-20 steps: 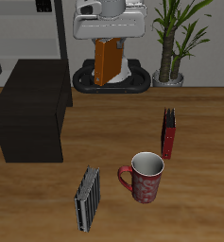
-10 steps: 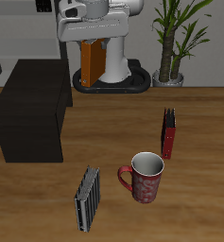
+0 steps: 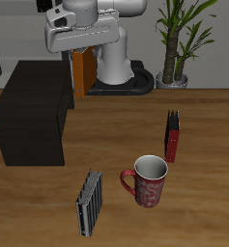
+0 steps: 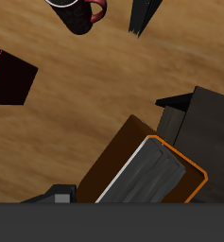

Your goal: Place the orange book flat on top of the shelf

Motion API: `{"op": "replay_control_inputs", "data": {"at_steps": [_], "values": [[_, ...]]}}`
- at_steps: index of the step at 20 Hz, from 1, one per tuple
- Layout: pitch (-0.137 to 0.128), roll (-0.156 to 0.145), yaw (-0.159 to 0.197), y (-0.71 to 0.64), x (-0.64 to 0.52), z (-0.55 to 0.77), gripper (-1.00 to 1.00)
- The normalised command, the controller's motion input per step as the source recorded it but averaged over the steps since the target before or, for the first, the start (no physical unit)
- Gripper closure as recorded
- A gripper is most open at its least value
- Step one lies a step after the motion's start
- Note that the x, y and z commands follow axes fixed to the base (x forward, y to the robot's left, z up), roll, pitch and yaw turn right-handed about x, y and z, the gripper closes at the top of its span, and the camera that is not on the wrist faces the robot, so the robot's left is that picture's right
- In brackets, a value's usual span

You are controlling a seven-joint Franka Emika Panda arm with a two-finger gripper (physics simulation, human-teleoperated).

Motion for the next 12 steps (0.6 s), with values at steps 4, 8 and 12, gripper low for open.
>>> {"op": "replay_control_inputs", "data": {"at_steps": [4,8,12], "values": [[-0.029,0.033,0.071,-0.10,0.05,0.07,1.00],[-0.016,-0.006,0.046,-0.17,0.01,0.18,1.00],[-0.059,-0.058,0.002,-0.18,-0.09,0.19,1.00]]}}
